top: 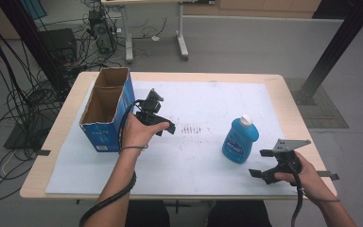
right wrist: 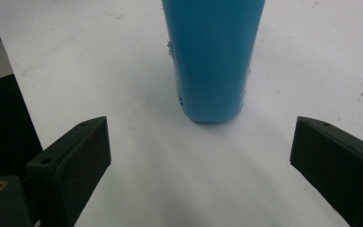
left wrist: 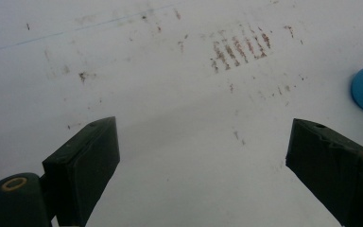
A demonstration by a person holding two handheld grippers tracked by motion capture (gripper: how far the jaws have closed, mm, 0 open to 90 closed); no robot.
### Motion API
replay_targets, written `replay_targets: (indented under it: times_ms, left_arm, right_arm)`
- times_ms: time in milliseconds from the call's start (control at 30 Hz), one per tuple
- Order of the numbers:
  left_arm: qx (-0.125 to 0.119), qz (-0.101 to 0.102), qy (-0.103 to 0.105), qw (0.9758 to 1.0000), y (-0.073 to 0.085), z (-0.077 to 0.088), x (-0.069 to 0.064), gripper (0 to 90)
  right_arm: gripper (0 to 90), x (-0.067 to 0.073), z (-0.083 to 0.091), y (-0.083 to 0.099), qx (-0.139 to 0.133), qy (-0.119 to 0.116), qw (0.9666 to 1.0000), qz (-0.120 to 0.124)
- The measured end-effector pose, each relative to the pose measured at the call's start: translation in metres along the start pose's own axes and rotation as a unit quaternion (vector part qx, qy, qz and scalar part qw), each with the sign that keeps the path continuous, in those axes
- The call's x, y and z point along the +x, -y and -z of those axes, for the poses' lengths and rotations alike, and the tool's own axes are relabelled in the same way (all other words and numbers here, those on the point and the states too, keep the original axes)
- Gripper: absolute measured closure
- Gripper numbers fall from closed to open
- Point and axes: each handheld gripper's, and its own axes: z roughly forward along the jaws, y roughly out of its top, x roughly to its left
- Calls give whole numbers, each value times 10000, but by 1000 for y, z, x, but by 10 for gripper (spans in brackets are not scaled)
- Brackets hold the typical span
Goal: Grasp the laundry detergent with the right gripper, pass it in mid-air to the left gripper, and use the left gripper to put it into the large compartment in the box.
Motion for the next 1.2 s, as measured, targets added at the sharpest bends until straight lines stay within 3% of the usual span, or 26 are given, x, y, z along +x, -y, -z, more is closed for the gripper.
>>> replay_targets:
  times_ms: [600, 800, 1200]
  left_arm:
    - [-40, 47, 28, 10000, 1, 0, -2, 107]
    - [-73, 103, 32, 9999, 4, 1, -2, 107]
    - [-98, 190, 28, 9998, 10, 2, 1, 106]
  right_arm:
    - [55, -5, -5, 6, -460, -14, 9988, 178]
    - [55, -5, -8, 11, -785, -19, 9964, 328]
    - [50, -7, -14, 20, -1184, -14, 9920, 430]
